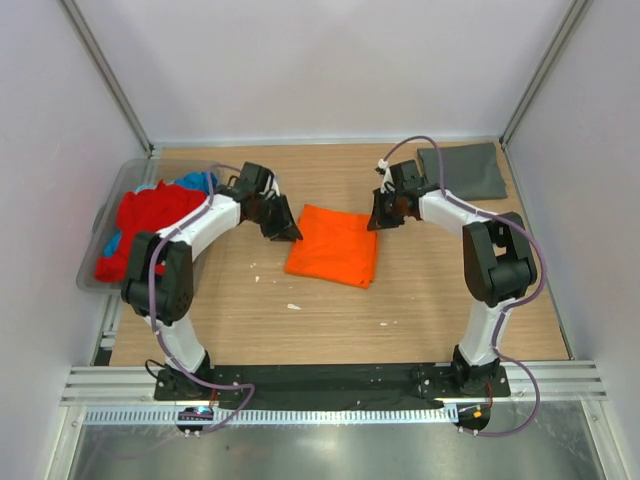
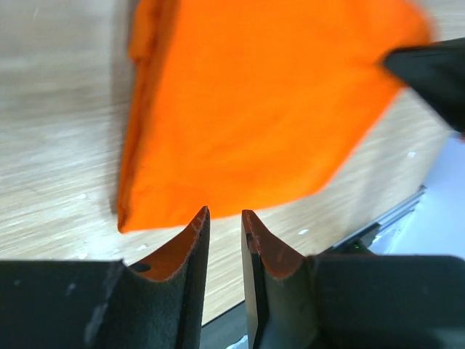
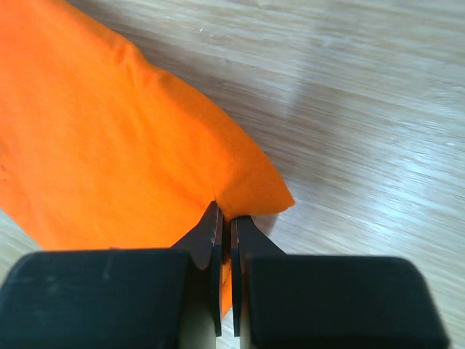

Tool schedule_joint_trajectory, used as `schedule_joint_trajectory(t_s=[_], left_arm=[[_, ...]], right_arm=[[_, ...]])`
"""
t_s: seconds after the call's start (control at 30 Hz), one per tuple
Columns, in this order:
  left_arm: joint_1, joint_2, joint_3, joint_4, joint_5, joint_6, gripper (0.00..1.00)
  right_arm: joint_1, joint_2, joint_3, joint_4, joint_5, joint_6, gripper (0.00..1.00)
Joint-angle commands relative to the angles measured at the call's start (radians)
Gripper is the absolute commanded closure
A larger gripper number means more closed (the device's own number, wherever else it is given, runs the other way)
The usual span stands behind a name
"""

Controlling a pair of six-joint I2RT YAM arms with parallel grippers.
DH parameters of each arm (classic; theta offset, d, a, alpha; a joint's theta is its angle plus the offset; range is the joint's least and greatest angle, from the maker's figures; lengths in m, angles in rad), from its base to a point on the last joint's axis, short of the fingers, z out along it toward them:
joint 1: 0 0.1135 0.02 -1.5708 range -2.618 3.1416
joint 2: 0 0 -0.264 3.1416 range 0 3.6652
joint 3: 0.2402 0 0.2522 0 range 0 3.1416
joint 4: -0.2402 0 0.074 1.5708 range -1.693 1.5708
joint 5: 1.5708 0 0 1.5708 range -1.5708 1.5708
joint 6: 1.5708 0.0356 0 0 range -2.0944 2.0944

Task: Fold and stack the t-shirts
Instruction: Neatly place the folded tshirt to the corner

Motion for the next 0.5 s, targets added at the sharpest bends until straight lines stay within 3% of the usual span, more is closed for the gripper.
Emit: schedule_joint_trajectory(t_s=[0.0, 0.47], left_arm=[[0.005, -0.101, 0.113, -0.093, 0.007, 0.077, 0.74], [0.005, -0.118, 0.087, -0.107, 0.04, 0.176, 0.73]], right_arm=[[-0.003, -0.079, 0.025, -0.027, 0.154, -0.075, 0.99], [-0.001, -0.141, 0.13, -0.106, 0.452, -0.18, 0.99]])
